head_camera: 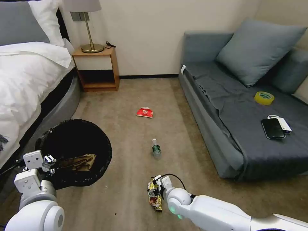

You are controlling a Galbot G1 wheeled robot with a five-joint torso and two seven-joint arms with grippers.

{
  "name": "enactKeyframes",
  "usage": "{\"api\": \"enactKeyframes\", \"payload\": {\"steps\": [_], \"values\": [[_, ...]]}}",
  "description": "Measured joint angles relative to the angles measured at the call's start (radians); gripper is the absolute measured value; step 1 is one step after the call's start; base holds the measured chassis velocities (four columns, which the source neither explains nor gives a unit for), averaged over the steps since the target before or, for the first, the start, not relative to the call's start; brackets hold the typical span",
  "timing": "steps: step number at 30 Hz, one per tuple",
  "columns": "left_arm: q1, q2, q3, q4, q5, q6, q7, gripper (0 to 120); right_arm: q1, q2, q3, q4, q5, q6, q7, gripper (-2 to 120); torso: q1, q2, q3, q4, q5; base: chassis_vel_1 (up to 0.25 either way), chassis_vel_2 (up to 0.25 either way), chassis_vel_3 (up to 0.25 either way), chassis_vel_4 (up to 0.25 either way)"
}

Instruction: Pick up the trash bin, then pick up the garbage on the floor and place it into the trash bin.

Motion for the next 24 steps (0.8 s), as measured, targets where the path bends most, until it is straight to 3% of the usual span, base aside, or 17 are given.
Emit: {"api": "enactKeyframes", "payload": {"steps": [24], "values": [[0.006,-0.008,0.010,-0.001,0.019,-0.018,-0.001,2,0.006,0.058,-0.057,-0.158,-0.050,0.055,-0.053,99,0.000,0.000,0.000,0.0001,0.0001,0.000,0.000,0.000,0.000]]}}
